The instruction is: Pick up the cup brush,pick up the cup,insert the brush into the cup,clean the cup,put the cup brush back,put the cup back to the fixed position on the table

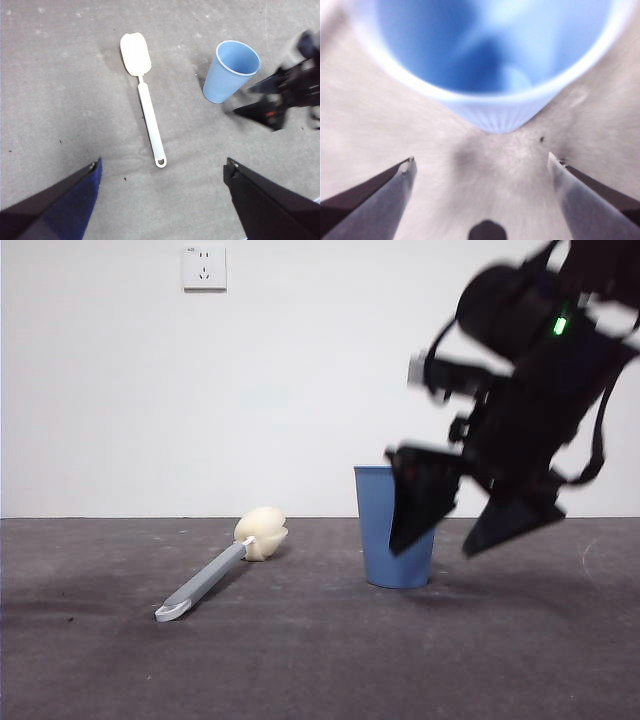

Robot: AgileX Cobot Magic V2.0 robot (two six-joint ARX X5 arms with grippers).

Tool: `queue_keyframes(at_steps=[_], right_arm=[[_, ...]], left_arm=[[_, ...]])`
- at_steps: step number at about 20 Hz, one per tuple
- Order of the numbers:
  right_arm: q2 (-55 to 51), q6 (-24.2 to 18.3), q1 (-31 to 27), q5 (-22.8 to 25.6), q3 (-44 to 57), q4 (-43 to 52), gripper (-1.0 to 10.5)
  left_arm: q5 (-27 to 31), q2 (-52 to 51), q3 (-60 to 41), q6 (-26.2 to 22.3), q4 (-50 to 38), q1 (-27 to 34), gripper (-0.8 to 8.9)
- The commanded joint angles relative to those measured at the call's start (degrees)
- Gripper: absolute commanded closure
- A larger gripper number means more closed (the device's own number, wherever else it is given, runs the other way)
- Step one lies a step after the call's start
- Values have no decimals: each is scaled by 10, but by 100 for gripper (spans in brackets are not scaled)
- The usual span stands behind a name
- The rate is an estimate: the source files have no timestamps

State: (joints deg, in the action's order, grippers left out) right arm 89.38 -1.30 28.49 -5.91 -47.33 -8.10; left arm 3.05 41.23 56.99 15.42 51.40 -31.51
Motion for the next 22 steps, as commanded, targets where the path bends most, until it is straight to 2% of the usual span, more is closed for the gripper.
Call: queue_keyframes(at_steps=[1,4,8,11,14,16,21,22], right_arm=[[-54,14,1,-2,5,-77,497],[-169,18,6,-8,5,-181,499],[-341,39,9,-60,3,-263,507],[-433,45,15,-62,-1,-348,510],[-479,45,17,-63,-9,-452,509],[-492,45,19,-91,-12,-492,510],[-495,45,20,-107,-24,-509,526],[-495,45,20,-107,-25,-509,599]], left_arm=[[-1,-1,-3,-7,-2,0,404],[-2,-1,-3,-8,11,0,405],[-4,-1,-3,-37,28,0,405],[-13,-1,-3,-58,31,0,406],[-52,-1,-3,-67,47,0,406],[-66,-1,-3,-71,59,0,406],[-67,-1,-3,-71,87,0,410],[-66,-1,-3,-71,90,0,416]])
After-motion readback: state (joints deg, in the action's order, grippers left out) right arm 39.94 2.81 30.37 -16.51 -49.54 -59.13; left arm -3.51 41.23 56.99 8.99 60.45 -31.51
